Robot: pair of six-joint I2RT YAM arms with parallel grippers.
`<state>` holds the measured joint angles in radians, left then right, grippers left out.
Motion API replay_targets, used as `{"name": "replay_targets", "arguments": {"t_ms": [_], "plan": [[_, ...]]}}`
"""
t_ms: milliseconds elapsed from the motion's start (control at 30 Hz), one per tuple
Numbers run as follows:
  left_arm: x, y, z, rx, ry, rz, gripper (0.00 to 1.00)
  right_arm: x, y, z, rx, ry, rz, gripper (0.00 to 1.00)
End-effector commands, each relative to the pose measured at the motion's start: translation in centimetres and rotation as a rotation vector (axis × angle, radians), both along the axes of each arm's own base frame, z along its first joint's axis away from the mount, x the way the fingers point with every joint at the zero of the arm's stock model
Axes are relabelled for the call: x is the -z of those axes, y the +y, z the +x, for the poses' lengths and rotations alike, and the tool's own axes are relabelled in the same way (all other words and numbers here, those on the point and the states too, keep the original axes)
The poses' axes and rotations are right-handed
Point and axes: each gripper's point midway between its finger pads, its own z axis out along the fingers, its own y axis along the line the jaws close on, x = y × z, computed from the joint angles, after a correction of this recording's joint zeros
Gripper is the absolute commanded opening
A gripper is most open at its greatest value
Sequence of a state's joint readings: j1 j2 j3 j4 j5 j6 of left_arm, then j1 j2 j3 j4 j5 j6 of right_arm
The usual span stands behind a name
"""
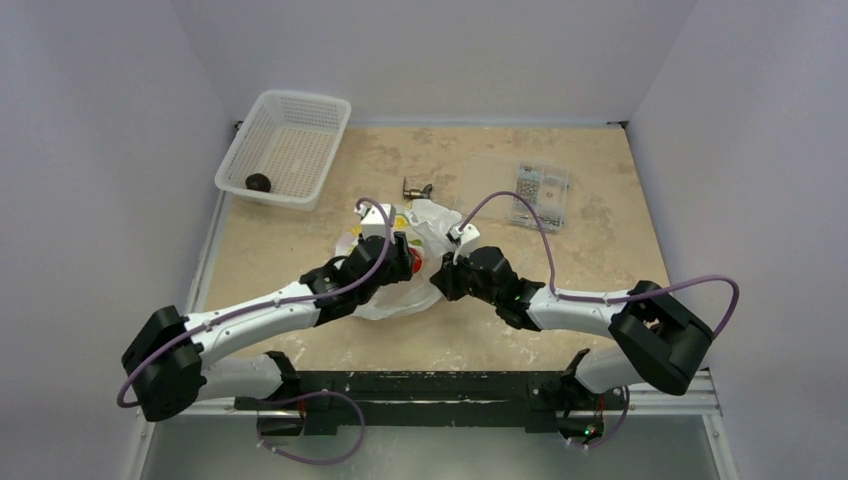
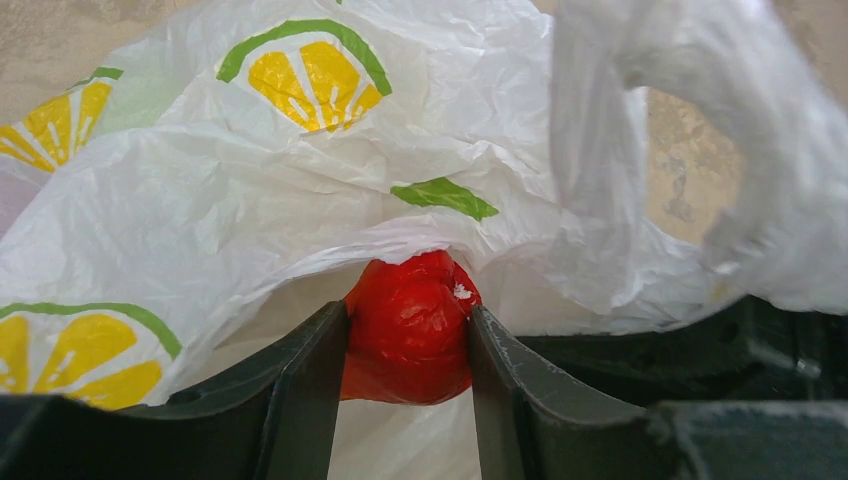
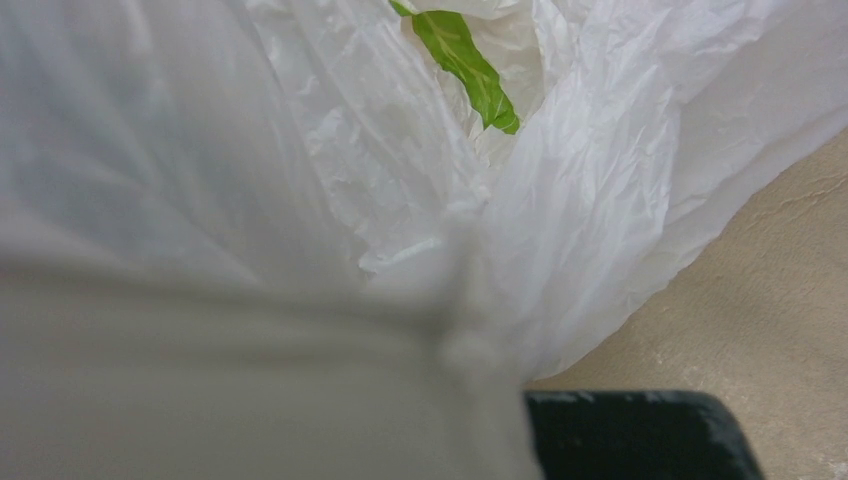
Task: Take the fake fruits out of the plastic bag
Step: Take out the fake fruit from the plastic bag, then place the fake fruit in the bin.
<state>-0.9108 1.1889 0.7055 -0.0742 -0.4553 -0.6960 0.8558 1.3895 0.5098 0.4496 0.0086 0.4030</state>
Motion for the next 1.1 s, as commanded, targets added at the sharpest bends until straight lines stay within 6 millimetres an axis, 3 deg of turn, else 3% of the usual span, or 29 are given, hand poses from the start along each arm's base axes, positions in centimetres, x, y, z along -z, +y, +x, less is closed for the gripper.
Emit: {"name": "replay_targets", "arguments": {"t_ms": [0, 200, 367, 500, 633, 767, 933, 1067], "plan": [[-2.7, -0.2, -2.1, 0.096, -0.01, -0.088, 0.09, -1.5, 0.5, 0.9, 0.016, -0.035, 0.043, 0.0], [-7.7, -0.1, -4.4, 0.196, -0.056, -0.257, 0.09, -1.4, 0.5, 0.8, 0.014, -0.033, 0.042, 0.0], [-12.0, 2.3, -4.1, 0.166, -0.135, -0.346, 0.09, -1.4, 0.6, 0.8, 0.009, -0.033, 0.045, 0.0], [-15.7, 5.8, -2.4, 0.088, -0.233, -0.296, 0.09, -1.5, 0.5, 0.8, 0.01, -0.036, 0.046, 0.0], [-19.2, 10.3, 0.1, -0.103, -0.316, -0.234, 0.0, -1.4, 0.6, 0.7, 0.004, -0.032, 0.046, 0.0], [-22.6, 13.8, 3.3, -0.258, -0.401, -0.24, 0.0, -1.3, 0.7, 0.8, 0.002, -0.028, 0.042, 0.0], [-22.9, 17.1, 9.4, -0.395, -0.395, -0.314, 0.0, -1.1, 0.8, 0.9, 0.002, -0.025, 0.037, 0.0], [-20.3, 21.0, 14.8, -0.544, -0.337, -0.331, 0.0, -1.0, 1.1, 0.8, -0.012, -0.015, 0.041, 0.0]]}}
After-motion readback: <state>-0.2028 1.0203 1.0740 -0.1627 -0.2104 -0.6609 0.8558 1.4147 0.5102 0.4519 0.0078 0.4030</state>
